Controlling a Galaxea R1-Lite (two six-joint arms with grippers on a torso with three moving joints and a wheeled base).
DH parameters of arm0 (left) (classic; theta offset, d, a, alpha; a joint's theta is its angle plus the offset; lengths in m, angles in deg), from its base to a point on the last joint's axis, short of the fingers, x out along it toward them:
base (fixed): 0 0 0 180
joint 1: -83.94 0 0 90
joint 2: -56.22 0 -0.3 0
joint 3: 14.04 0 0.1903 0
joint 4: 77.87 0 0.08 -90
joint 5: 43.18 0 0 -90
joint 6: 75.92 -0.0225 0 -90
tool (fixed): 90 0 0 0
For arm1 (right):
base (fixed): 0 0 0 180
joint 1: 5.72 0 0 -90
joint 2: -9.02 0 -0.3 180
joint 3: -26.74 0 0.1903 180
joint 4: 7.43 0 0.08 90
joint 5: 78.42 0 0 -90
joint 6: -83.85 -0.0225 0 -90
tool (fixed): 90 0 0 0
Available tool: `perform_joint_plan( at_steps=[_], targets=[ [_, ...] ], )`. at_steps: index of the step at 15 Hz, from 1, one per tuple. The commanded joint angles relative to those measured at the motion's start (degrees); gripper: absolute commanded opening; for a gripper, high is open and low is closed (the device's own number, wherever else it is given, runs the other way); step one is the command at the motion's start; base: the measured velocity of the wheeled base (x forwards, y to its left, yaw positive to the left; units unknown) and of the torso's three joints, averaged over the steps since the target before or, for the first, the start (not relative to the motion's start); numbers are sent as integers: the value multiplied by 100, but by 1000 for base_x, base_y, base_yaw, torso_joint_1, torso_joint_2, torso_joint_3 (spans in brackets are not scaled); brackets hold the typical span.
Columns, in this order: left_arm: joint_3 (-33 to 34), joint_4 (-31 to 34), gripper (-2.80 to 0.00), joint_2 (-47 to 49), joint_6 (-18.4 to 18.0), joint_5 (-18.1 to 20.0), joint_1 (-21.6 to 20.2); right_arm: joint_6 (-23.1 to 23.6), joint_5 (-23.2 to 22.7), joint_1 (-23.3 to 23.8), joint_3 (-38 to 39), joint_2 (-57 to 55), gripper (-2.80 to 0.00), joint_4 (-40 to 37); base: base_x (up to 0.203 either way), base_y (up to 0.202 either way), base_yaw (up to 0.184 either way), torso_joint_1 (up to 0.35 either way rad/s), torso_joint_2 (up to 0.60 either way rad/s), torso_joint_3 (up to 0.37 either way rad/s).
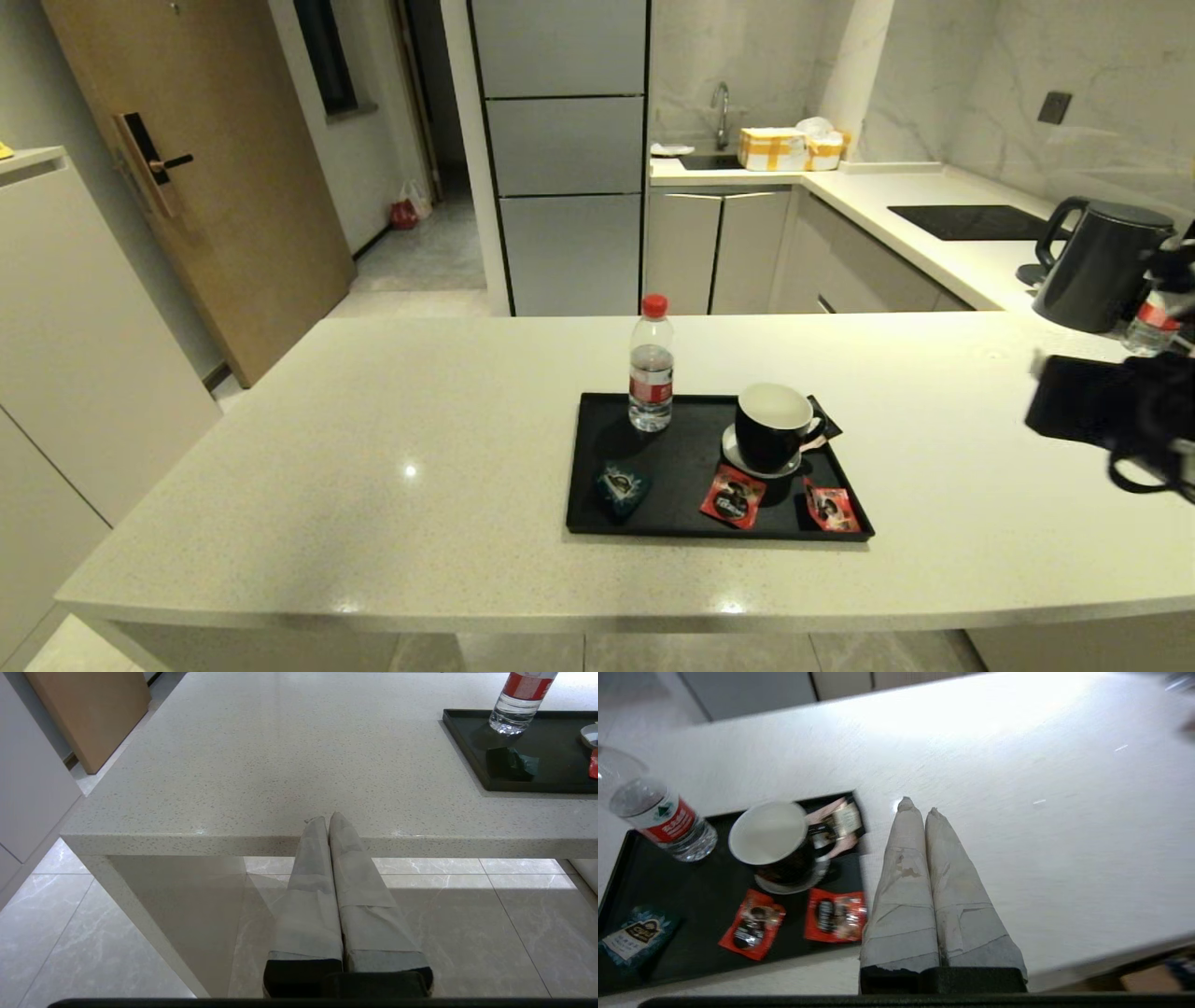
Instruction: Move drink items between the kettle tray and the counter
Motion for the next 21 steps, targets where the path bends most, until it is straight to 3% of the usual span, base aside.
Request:
perform_joint_plan(
  at_steps=[1, 6, 9, 10, 15, 17, 19, 21],
  targets=[
    [-1, 4, -280, 7, 2, -2, -4, 217, 114, 138, 87, 1694, -280, -548, 0, 0, 0, 0, 0, 0],
    [-1, 4, -280, 7, 2, -2, -3, 996, 830, 707, 923, 5022, -280, -2337, 0, 0, 0, 0, 0, 0],
    [-1, 4, -280, 7, 2, -2, 5, 890, 1679, 1147, 1466, 5714, -280, -3159, 0, 0, 0, 0, 0, 0],
    [-1, 4, -280, 7, 1, -2, 5, 954, 1766, 1222, 1400, 5673, -280, -3554, 0, 0, 0, 0, 0, 0],
    [-1, 4, -280, 7, 2, -2, -3, 861, 1435, 1273, 553, 5651, -280, -5072, 0, 0, 0, 0, 0, 0],
    [-1, 4, -280, 7, 2, -2, 3, 336, 864, 1275, 128, 5653, -280, -6297, 0, 0, 0, 0, 0, 0],
    [-1, 4, -280, 7, 2, -2, -1, -589, 620, 1274, 387, 5653, -280, -6683, 0, 0, 0, 0, 0, 0],
    [-1, 4, -280, 7, 2, -2, -4, -602, 560, 1329, 771, 5658, -280, -6754, 0, 0, 0, 0, 0, 0]
  ],
)
